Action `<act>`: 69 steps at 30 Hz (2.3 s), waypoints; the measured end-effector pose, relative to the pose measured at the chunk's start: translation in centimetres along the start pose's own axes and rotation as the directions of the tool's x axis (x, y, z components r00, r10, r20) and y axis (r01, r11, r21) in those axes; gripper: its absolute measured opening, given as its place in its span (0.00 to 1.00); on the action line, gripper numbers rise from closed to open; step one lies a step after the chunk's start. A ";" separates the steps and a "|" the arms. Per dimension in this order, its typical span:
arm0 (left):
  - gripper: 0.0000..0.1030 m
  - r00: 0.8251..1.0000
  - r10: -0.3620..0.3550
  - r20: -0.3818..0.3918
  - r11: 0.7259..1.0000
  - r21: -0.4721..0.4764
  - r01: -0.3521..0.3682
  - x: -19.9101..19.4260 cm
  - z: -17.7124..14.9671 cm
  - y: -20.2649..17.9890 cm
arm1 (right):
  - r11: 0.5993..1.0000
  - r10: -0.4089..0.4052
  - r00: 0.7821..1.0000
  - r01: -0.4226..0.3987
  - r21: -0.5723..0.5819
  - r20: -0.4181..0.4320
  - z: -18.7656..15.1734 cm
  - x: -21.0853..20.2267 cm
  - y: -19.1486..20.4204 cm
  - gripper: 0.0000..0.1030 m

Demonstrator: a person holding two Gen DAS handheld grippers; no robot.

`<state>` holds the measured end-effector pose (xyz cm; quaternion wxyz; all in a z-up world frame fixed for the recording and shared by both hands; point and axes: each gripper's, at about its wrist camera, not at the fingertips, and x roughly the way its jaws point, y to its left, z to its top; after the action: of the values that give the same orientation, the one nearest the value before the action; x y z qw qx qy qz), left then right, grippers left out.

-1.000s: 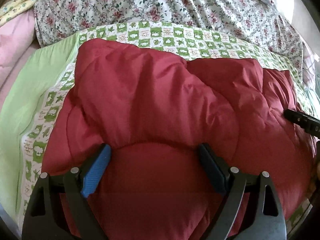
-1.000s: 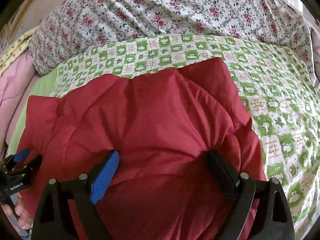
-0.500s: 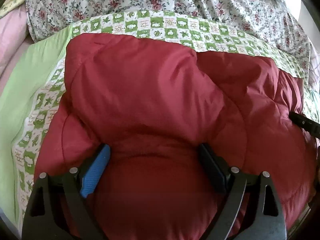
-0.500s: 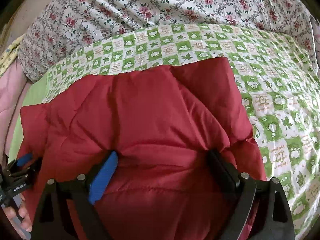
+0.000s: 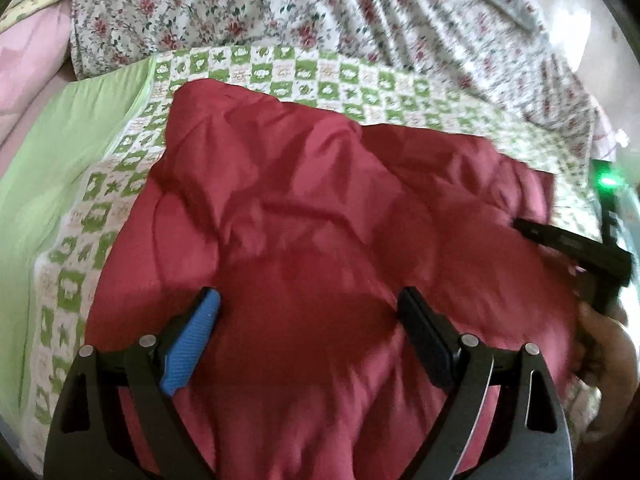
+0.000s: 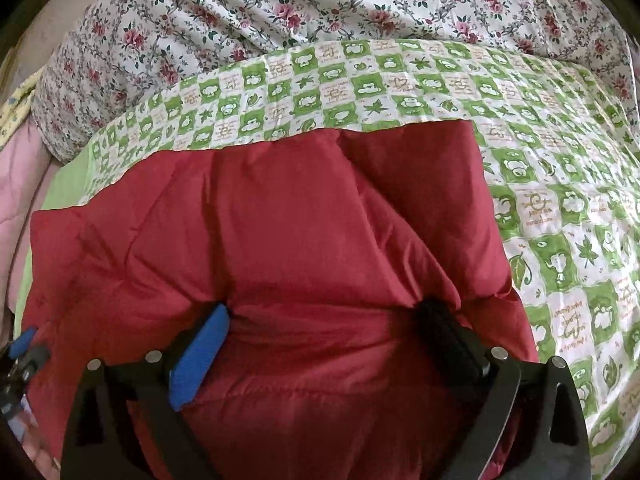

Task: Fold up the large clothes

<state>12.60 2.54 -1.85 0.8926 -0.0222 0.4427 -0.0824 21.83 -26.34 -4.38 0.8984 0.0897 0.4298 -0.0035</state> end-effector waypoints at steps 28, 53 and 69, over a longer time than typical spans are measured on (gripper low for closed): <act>0.94 0.999 0.031 -0.017 1.000 0.001 -0.031 2.2 -1.9 0.6 | 0.991 0.015 1.000 -0.012 -0.136 0.017 -9.6 -6.8 1.4 1.00; 0.93 0.997 -0.077 0.028 0.996 0.052 0.075 -4.7 -6.5 -2.5 | 0.964 0.157 0.979 -0.125 -0.234 0.127 -13.7 -12.9 8.1 0.62; 0.96 1.000 0.002 0.001 1.000 0.013 -0.002 -1.9 -7.4 -0.2 | 0.964 0.087 0.994 -0.068 -0.256 0.064 -13.8 -9.1 8.5 0.57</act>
<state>5.59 2.89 -4.85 0.8929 -0.0157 0.4419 -0.0844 6.11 -16.37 -4.48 0.9174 -0.0095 0.3891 0.0833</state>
